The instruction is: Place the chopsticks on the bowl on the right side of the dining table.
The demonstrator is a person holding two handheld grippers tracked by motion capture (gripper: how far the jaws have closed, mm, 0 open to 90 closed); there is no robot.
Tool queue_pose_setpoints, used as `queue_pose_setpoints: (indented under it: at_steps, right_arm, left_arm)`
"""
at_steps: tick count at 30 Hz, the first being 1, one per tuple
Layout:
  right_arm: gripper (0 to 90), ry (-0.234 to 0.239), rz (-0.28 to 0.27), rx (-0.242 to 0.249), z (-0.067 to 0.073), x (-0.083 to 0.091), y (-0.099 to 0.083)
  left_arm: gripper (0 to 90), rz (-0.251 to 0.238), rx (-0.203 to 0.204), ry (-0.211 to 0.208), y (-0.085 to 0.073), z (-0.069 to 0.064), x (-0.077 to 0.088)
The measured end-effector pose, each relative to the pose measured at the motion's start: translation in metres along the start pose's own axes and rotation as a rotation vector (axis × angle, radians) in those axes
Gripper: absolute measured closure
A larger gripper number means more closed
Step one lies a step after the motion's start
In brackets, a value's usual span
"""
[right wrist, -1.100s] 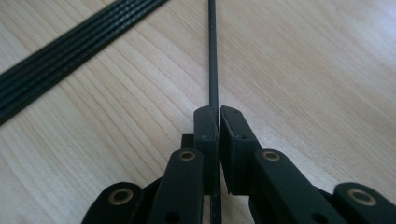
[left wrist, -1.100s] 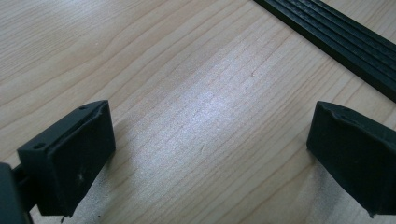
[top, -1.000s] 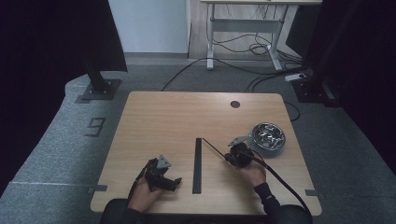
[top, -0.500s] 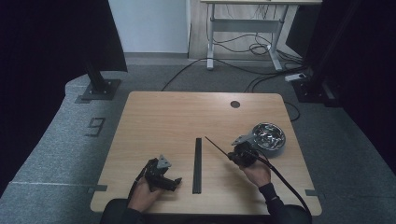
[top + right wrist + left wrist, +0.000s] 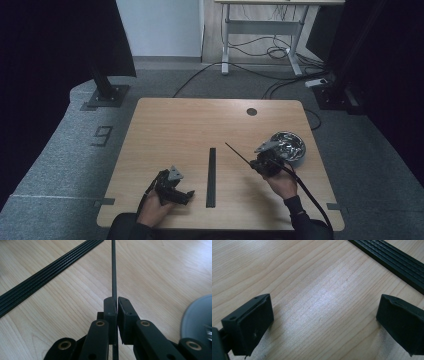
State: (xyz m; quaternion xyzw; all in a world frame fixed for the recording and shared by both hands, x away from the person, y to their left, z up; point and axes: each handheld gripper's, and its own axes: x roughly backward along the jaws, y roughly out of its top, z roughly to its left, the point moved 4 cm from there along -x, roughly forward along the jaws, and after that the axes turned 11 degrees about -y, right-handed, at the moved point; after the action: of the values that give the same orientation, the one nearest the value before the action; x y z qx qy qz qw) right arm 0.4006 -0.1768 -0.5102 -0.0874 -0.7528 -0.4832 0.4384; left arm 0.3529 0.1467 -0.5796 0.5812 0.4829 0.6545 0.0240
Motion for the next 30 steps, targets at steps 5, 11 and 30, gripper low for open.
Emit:
queue_pose_setpoints:
  at_steps: [5,11,30]
  right_arm:
    - [85.7,-0.003,-0.004,-0.012,-0.006,0.008,0.001]
    - [85.7,-0.021,-0.004,-0.024,-0.015,0.02,0.002]
    - [85.7,-0.089,-0.03,-0.095,-0.047,0.05,0.0]
  left_arm:
    - [0.8,0.0,-0.001,0.001,0.0,0.0,0.0]
    - [0.8,0.0,-0.001,0.001,0.0,0.0,0.0]
    - [0.8,0.0,-0.001,0.001,0.0,0.0,0.0]
